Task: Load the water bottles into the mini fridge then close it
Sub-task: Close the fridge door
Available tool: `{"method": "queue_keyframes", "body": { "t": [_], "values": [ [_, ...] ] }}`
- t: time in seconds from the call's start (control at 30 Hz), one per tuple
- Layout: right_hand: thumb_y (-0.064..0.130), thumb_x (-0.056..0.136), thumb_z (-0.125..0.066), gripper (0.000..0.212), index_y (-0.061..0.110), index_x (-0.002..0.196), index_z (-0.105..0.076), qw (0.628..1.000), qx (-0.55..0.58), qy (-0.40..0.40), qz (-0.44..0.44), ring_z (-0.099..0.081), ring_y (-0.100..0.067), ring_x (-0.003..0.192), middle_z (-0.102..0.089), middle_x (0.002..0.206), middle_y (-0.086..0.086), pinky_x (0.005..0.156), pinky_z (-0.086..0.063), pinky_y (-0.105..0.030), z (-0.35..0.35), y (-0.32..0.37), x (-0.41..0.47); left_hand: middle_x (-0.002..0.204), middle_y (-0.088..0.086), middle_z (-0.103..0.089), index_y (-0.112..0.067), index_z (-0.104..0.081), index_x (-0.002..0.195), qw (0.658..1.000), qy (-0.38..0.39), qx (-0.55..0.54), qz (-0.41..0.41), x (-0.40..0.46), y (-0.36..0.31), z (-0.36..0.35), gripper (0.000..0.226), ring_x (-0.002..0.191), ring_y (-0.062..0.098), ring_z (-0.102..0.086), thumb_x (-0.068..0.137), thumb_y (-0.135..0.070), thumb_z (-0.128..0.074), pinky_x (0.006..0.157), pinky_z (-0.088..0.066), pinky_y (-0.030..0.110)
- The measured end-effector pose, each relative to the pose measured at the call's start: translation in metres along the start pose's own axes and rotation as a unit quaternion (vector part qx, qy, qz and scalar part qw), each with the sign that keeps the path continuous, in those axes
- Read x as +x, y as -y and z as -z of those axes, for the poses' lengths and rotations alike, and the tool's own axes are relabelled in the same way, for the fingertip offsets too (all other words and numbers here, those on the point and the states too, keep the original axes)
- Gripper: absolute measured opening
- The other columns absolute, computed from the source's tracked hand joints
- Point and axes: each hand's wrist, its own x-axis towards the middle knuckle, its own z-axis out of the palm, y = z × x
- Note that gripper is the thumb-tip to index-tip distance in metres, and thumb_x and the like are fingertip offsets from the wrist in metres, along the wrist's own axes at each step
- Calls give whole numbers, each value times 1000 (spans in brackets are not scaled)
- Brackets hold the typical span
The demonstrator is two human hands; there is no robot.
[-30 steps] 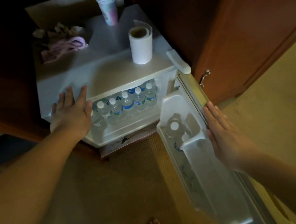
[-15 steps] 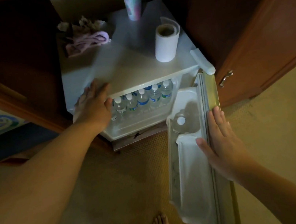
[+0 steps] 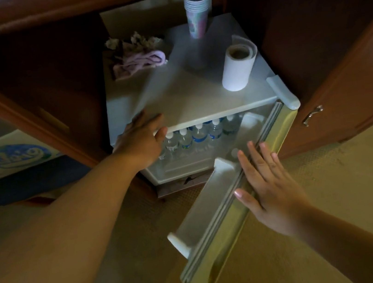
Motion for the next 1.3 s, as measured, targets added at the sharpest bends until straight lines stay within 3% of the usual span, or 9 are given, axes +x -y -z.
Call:
{"method": "queue_keyframes", "body": {
  "t": [0.33,0.63,0.8,1.1,1.3],
  "values": [
    [68,101,-14,73,37,154,26,999,30,-10,-17,35,-27,148,37,161,-8,125,4,-51,4,31,51,172,-12,3,-48,-15,160,1000,19,-9,3,4,5,-5,60,158,20,-4,104,-65,-23,120,-21,51],
    [67,102,-9,74,29,157,23,999,3,-31,-33,32,-28,150,34,162,-12,125,2,-52,-3,37,97,172,-8,13,-45,-6,162,999,35,-15,16,2,0,-6,57,158,18,9,107,-57,-17,125,-5,41],
    [68,101,-7,76,27,156,25,998,-19,-35,-42,31,-29,150,35,162,-13,126,1,-51,-1,37,120,172,-7,13,-42,-9,162,1000,12,-25,0,2,2,-10,59,158,21,10,106,-59,-17,125,-6,46],
    [80,93,-6,89,25,160,16,996,-44,-33,-74,32,-31,149,30,164,-15,125,2,-52,-1,46,127,171,-1,16,-40,-6,163,999,-5,-31,0,2,1,-19,61,157,25,17,106,-59,-18,123,7,41],
    [85,89,-7,94,27,159,17,996,-41,-14,-75,36,-30,148,33,163,-15,125,5,-51,6,48,125,172,7,12,-38,-7,162,999,-18,-14,28,3,-11,-22,58,157,29,16,107,-55,-15,126,5,45]
  ]
}}
